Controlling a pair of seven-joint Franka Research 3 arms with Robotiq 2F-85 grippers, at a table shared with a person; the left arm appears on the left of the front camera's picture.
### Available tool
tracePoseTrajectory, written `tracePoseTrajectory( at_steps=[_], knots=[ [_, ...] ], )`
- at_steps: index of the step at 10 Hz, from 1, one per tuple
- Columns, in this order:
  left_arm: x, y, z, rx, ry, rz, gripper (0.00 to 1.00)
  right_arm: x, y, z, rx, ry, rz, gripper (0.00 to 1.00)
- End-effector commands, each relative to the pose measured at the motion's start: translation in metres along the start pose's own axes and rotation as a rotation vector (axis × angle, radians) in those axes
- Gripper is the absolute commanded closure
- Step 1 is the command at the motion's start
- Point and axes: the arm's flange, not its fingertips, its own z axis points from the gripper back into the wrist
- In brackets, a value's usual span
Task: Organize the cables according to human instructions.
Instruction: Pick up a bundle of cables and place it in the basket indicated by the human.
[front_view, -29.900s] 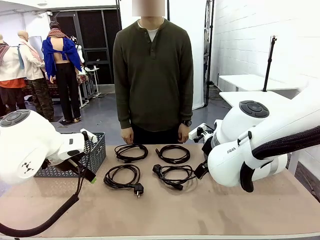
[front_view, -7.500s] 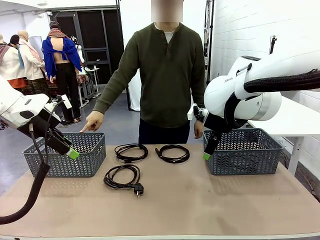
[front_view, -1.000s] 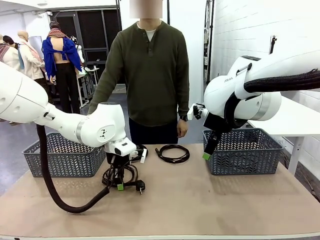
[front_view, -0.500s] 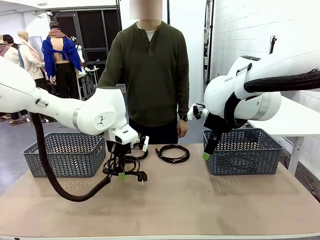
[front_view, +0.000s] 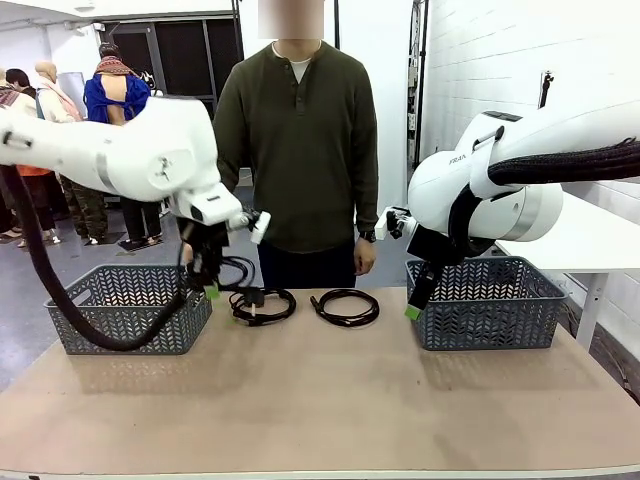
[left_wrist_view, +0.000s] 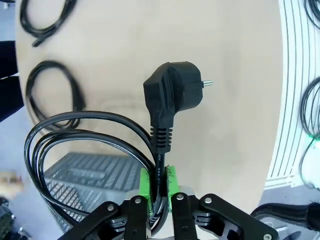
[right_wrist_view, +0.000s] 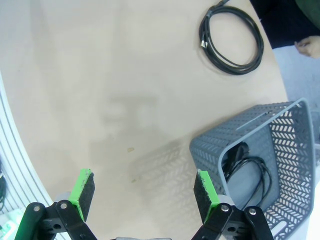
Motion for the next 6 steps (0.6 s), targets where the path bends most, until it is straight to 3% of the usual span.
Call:
tracePoseTrajectory(
  at_steps=[1, 6],
  knots=[
    [-0.030, 0.023, 0.023, -0.005, -0.023, -0.024, 1.00, 0.000, 0.000, 0.000, -0.004, 0.003, -0.003, 0.00],
    [-0.095, 0.050, 0.039, 0.024, -0.089, 0.071, 1.00, 0.000, 0.000, 0.000, -0.004, 0.003, -0.003, 0.00]
  ],
)
